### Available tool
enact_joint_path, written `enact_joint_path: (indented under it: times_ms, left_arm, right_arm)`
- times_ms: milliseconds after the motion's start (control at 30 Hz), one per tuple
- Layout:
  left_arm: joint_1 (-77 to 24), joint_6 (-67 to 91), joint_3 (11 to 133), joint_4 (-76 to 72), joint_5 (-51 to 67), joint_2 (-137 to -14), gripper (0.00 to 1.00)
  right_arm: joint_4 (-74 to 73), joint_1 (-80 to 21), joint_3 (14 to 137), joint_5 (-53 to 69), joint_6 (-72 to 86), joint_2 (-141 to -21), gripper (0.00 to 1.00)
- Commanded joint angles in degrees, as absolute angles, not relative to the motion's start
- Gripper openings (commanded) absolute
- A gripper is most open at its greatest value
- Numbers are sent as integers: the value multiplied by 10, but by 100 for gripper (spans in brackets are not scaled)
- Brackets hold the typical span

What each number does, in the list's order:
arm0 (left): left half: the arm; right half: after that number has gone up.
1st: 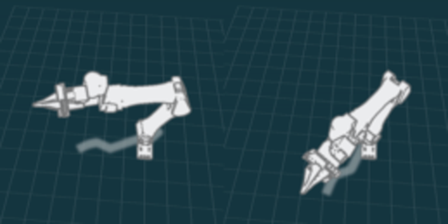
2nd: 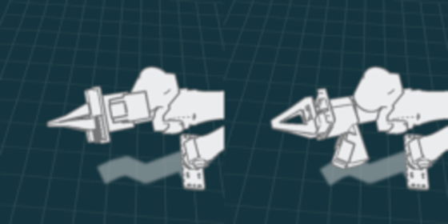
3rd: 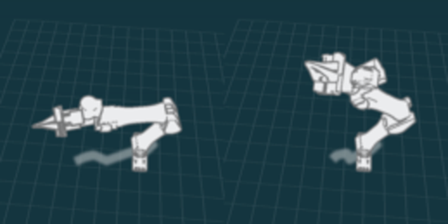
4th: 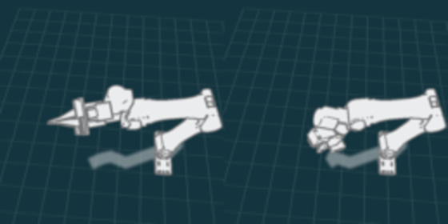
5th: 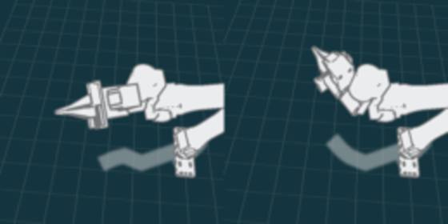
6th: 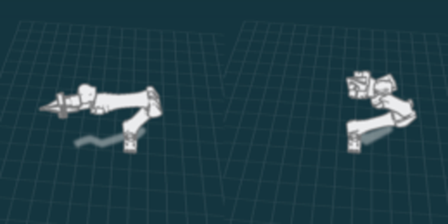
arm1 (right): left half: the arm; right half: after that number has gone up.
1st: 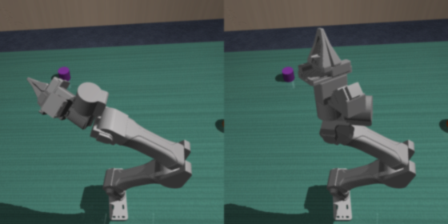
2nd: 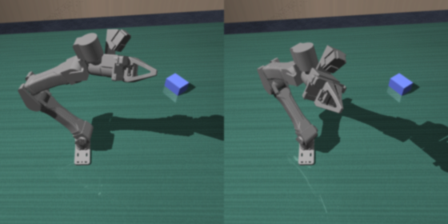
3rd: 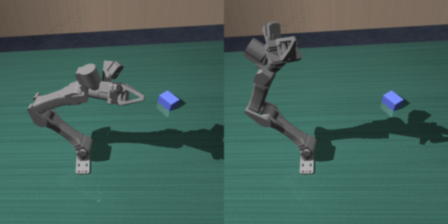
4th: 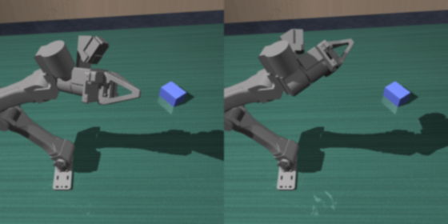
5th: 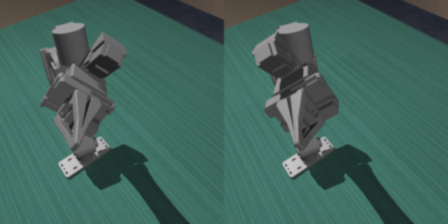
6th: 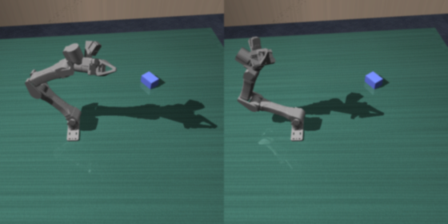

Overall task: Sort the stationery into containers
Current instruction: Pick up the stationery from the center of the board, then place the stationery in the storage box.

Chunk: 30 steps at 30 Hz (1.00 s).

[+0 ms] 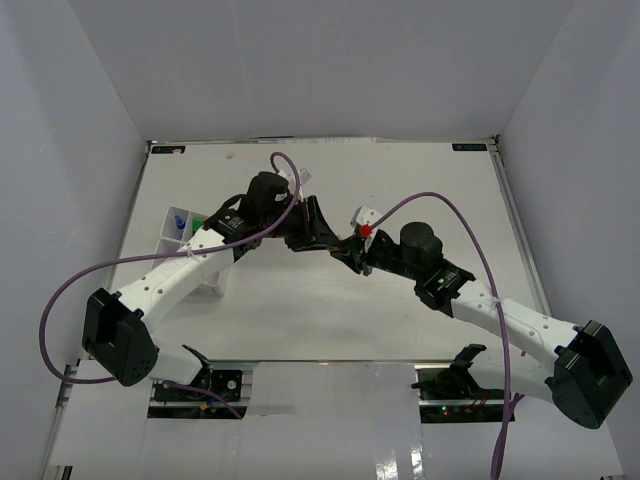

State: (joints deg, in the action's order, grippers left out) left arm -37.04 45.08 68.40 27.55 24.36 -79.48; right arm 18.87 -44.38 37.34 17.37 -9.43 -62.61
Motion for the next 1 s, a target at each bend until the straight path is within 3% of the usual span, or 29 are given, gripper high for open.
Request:
enact_joint_path:
  times_ms: [0, 200, 433, 467, 600, 667, 767, 833, 900, 967]
  left_arm:
    - [-374, 459, 682, 251, 238, -799, 51]
    - [-376, 463, 676, 243, 242, -798, 37]
    - [-376, 454, 668, 244, 222, -781, 12]
    - [-376, 448, 667, 245, 217, -778, 6]
    - [-375, 425, 675, 278, 156, -759, 1]
    - [-373, 412, 680, 297, 121, -751, 0]
    - [-359, 386, 694, 348, 31, -734, 0]
    - [-333, 363, 701, 387, -46, -722, 0]
    - [-288, 346, 704, 421, -76, -715, 0]
    - [-251, 315, 701, 431, -98, -708, 0]
  right_arm:
    - [232, -446, 382, 183, -88, -612, 16]
    - [236, -446, 382, 182, -85, -613, 16]
    - [243, -446, 374, 178, -77, -613, 22]
    - [243, -446, 371, 178, -76, -613, 25]
    - [229, -446, 361, 147, -76, -604, 53]
    - [215, -446, 359, 129, -76, -600, 64]
    - [189, -446, 350, 99, -80, -585, 89]
    - [181, -446, 333, 71, -75, -576, 97]
    - [178, -446, 323, 45, -69, -560, 90]
    - [166, -445, 316, 32, -69, -555, 90]
